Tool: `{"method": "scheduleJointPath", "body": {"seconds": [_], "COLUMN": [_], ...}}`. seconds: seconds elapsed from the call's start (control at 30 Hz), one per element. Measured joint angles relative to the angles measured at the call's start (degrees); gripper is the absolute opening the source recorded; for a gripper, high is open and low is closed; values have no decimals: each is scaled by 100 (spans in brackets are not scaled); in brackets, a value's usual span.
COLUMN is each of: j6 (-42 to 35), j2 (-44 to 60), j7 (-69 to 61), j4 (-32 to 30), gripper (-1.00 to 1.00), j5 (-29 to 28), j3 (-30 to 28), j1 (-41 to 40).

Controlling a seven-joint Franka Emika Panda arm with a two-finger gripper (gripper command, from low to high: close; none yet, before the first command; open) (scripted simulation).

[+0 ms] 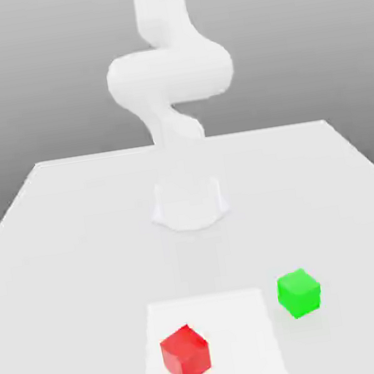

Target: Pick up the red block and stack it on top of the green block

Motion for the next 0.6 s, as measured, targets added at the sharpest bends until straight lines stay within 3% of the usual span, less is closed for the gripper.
{"method": "scheduleJointPath", "body": {"seconds": [0.27, 0.6], "j6": [736, 1640], "j2": [1708, 3783], "j7": [1794, 3878], "j4": [-493, -1097], "gripper": [0, 0], "j5": [-364, -657], "j3": [589, 795], "j1": [-775, -1250]}}
